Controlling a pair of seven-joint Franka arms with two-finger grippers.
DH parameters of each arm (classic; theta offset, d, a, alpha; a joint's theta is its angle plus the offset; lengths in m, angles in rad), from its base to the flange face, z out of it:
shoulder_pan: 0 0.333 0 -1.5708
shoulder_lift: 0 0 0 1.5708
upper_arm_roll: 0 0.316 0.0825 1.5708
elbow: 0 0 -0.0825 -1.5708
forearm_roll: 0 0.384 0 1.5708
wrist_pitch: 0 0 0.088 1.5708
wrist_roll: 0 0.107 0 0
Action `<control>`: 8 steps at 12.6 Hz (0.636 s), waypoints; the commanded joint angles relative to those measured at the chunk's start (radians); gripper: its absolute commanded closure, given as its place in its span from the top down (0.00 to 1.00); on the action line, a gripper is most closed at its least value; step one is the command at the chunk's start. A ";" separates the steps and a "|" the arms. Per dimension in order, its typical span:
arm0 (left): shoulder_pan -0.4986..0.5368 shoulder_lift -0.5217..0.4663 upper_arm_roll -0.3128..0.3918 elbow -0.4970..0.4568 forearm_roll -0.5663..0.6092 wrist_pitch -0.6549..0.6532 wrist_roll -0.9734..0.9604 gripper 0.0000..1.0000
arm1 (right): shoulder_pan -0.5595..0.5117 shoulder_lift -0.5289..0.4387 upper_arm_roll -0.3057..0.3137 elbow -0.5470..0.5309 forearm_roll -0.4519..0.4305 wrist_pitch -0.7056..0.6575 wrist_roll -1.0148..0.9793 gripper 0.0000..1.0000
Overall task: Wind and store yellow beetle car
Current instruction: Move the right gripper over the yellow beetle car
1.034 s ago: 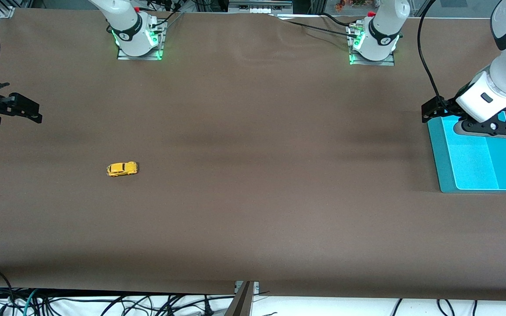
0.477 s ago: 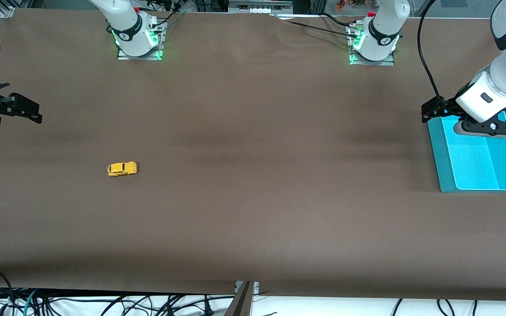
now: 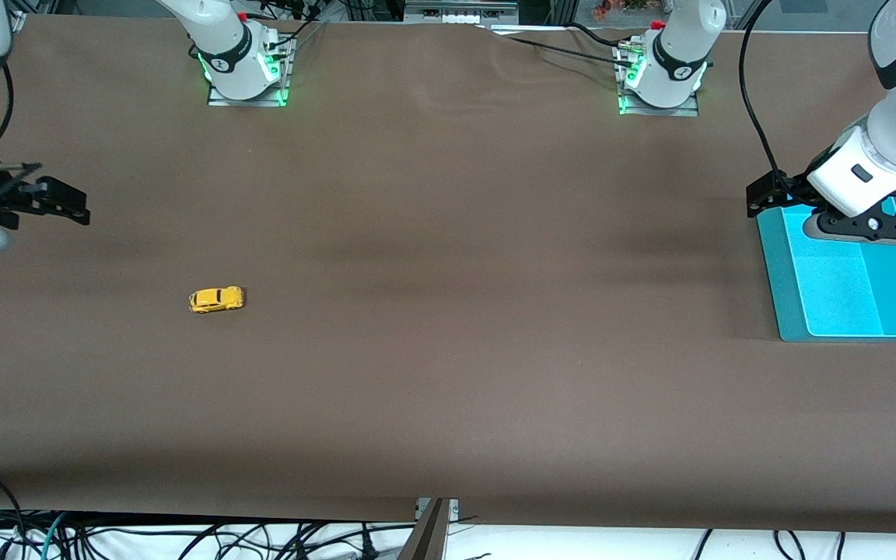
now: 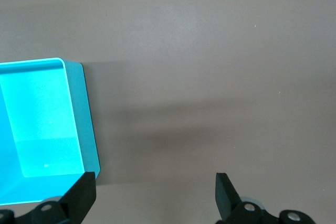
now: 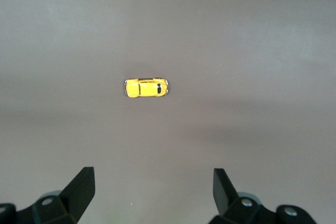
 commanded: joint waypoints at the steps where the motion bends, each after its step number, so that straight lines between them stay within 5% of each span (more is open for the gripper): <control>1: 0.015 -0.013 -0.009 -0.009 -0.023 -0.003 0.024 1.00 | 0.008 0.031 0.002 -0.009 -0.018 -0.004 -0.054 0.99; 8: 0.015 -0.013 -0.009 -0.009 -0.023 -0.003 0.024 1.00 | 0.044 0.132 0.004 -0.080 -0.023 0.129 -0.477 0.99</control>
